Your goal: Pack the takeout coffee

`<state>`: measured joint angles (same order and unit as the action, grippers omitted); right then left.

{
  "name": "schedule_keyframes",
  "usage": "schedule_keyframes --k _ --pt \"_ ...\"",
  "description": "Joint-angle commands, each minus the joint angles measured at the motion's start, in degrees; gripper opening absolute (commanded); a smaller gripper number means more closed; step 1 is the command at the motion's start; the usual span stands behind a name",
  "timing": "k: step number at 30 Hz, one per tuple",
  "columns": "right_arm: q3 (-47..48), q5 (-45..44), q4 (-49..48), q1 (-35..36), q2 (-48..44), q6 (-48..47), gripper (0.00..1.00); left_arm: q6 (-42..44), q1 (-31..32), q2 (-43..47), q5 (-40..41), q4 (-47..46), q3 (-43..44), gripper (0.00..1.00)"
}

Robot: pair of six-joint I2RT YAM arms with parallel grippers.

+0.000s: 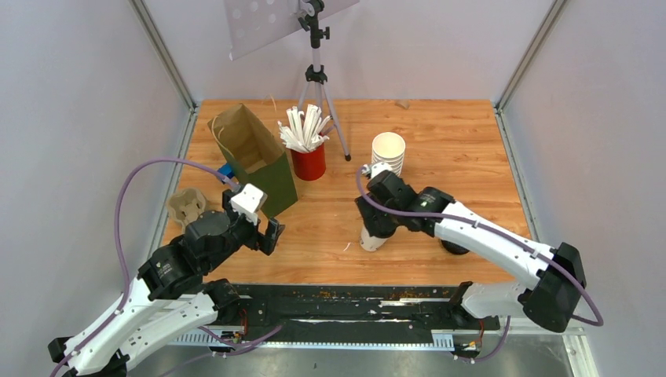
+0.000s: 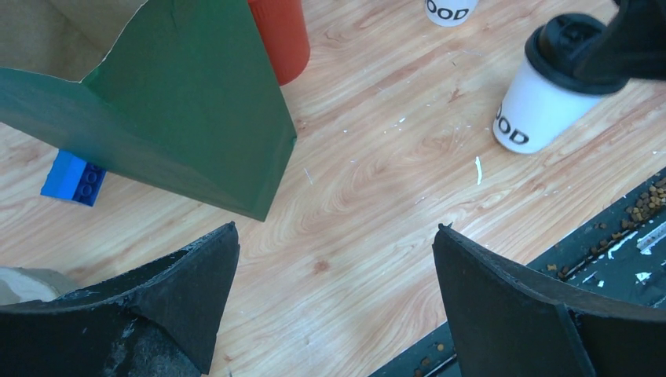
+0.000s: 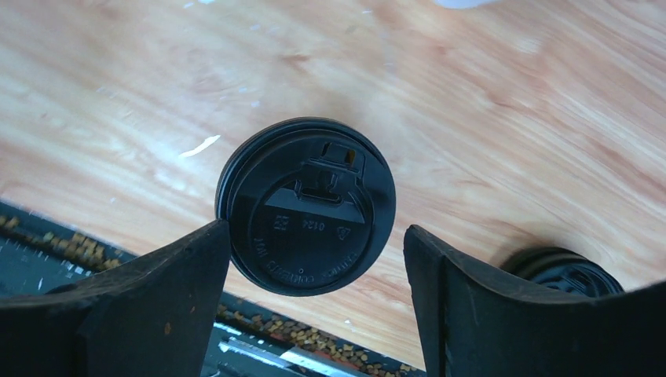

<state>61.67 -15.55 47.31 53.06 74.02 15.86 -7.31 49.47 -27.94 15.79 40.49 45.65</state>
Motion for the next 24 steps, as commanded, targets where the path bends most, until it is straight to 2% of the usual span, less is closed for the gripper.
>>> schedule_keyframes --k 1,8,13,16,24 --pt "-1.0 1.4 0.4 -6.9 -4.5 -0.8 0.80 0.5 0.2 0.6 1.1 -1.6 0.4 1.00" --pt "-3.6 10.1 -5.2 -7.1 -6.9 -2.6 0.81 0.5 0.2 0.5 1.2 -1.9 0.2 1.00" --pt "-5.6 10.2 -6.6 -7.1 -6.0 -2.1 0.81 0.5 0.2 0.4 1.1 -1.7 0.4 1.00" --pt "-5.2 7.2 -5.4 -7.8 -6.1 -1.4 0.81 0.5 0.2 0.6 1.2 -1.7 0.3 1.00" --pt "-4.6 14.5 -4.8 -24.8 -5.5 -4.1 0.79 0.5 0.2 0.3 0.6 -1.8 0.3 1.00"
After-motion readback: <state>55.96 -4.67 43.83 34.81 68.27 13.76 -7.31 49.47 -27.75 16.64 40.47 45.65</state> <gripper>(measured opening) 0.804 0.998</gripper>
